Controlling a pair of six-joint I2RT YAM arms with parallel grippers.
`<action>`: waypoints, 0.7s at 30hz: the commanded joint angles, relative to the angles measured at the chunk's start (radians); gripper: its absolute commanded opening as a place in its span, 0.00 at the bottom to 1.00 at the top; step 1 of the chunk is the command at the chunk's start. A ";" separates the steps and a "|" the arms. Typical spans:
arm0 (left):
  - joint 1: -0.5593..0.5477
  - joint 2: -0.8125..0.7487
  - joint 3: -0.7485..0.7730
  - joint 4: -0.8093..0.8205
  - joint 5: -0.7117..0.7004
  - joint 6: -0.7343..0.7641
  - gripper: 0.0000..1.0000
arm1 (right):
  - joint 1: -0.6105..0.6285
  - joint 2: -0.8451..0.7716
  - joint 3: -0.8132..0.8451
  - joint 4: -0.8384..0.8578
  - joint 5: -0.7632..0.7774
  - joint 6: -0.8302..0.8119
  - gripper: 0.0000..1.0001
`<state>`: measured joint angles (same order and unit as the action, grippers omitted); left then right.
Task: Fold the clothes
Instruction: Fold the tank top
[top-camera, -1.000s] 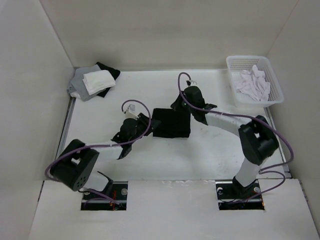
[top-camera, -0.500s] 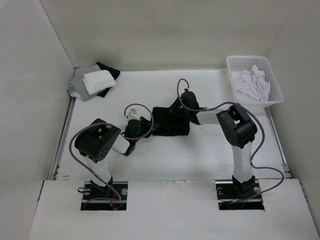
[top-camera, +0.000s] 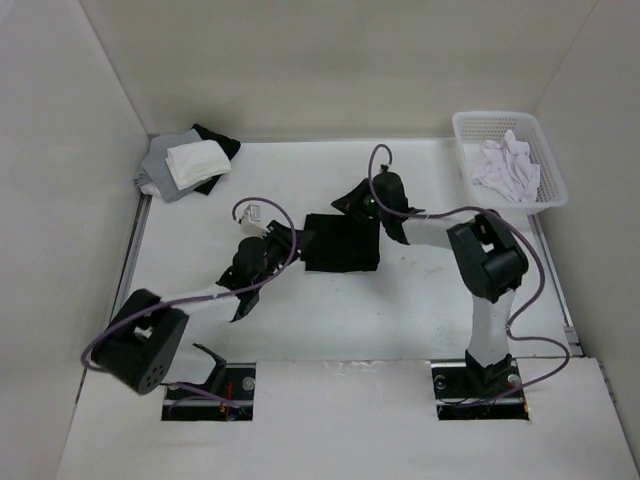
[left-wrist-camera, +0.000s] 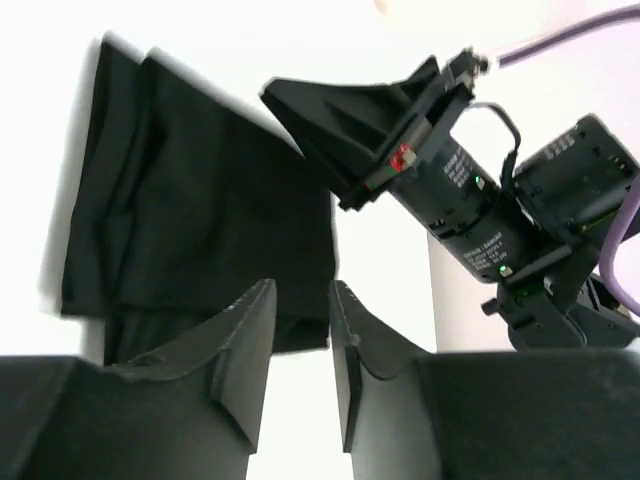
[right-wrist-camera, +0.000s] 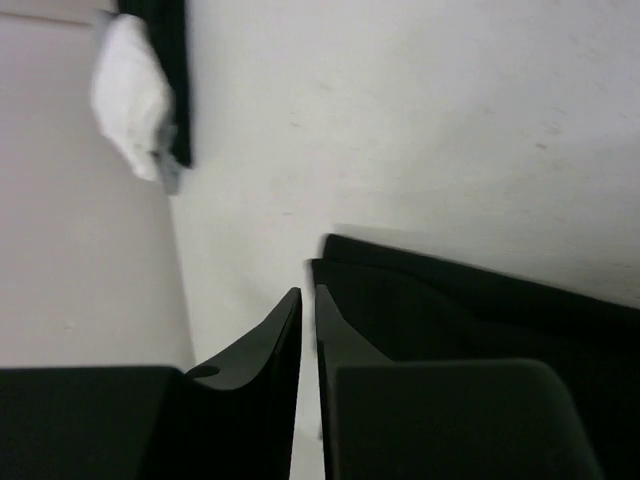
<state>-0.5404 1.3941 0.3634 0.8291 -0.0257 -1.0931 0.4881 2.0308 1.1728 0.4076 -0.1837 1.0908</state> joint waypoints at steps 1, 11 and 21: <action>-0.014 -0.151 0.058 -0.178 -0.144 0.185 0.29 | -0.024 -0.202 -0.027 0.114 -0.033 -0.025 0.16; 0.039 -0.299 0.147 -0.574 -0.252 0.389 0.40 | -0.121 -0.728 -0.433 0.050 0.131 -0.268 0.45; 0.199 -0.339 0.144 -0.766 -0.252 0.397 0.43 | -0.148 -0.965 -0.742 0.083 0.486 -0.353 0.64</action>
<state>-0.3691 1.0863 0.4759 0.1028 -0.2634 -0.7185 0.3477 1.0782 0.4580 0.4412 0.1642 0.7795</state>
